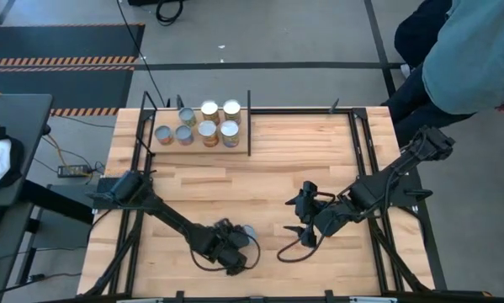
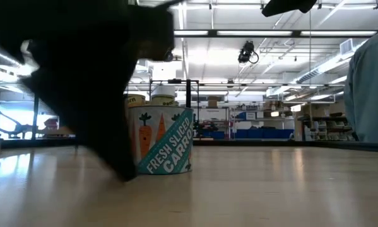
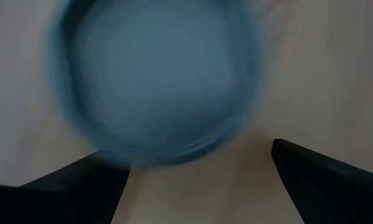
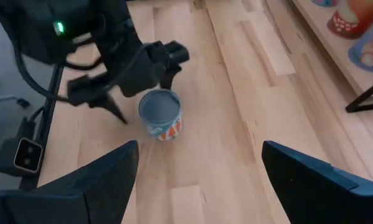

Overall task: Pick and place cans onto a shelf
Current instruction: Put the canned sliced carrots on the shelf

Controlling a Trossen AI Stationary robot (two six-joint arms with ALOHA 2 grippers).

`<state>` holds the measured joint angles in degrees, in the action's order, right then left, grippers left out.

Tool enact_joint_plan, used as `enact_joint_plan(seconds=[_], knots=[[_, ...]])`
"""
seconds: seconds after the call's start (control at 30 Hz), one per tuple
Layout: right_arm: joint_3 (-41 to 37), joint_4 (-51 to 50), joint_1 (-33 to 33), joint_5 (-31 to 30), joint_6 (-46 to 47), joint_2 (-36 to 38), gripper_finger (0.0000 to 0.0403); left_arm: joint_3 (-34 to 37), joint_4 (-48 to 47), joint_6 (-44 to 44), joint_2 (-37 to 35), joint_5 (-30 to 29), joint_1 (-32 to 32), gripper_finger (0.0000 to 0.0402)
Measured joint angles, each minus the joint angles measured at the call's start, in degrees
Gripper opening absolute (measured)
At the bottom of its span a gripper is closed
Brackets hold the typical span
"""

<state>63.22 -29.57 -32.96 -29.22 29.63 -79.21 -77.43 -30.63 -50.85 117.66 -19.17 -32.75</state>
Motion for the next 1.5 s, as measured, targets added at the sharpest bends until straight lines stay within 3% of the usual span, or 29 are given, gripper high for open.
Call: enact_joint_plan(seconds=[0.07, 0.33, 0.53, 0.7, 0.93, 1.07, 1.27, 1.5], knots=[[0.00, 0.18, -0.37, -0.17, -0.59, -0.40, 0.0348, -0.30, 3.84, 0.29, 1.38, -1.36, 0.06, 0.0393], [0.00, -0.56, -2.65, 0.30, 0.17, 0.25, 0.0348, -0.05, 4.85, -0.26, 1.65, -4.40, 0.45, 0.0393], [0.02, -4.32, -3.94, 2.63, -1.14, 0.40, 0.0348, 0.17, 12.56, 8.83, 1.78, -4.98, 0.27, 0.0393], [-1.29, -7.09, -4.91, 3.30, -3.23, -7.04, 0.0348, 0.15, 12.09, 13.77, 2.07, -6.77, -0.15, 0.0393], [-2.60, 2.04, -2.17, -0.09, -2.04, -22.67, 0.0348, 0.13, 12.83, 12.55, 2.02, -7.82, 1.50, 0.0393], [-0.87, 7.56, -0.13, -0.99, -2.33, -28.82, 0.0348, 0.11, 13.25, 14.44, 2.02, -5.25, 2.28, 0.0393], [4.77, 10.45, 2.18, 2.05, -0.26, -31.52, 0.0348, 0.09, 16.90, 17.01, 1.96, -3.54, 2.49, 0.0393], [5.06, 14.29, 2.38, 0.77, 0.88, -31.25, 0.0348, 0.02, 16.23, 16.19, 1.91, -1.38, 2.67, 0.0390]])
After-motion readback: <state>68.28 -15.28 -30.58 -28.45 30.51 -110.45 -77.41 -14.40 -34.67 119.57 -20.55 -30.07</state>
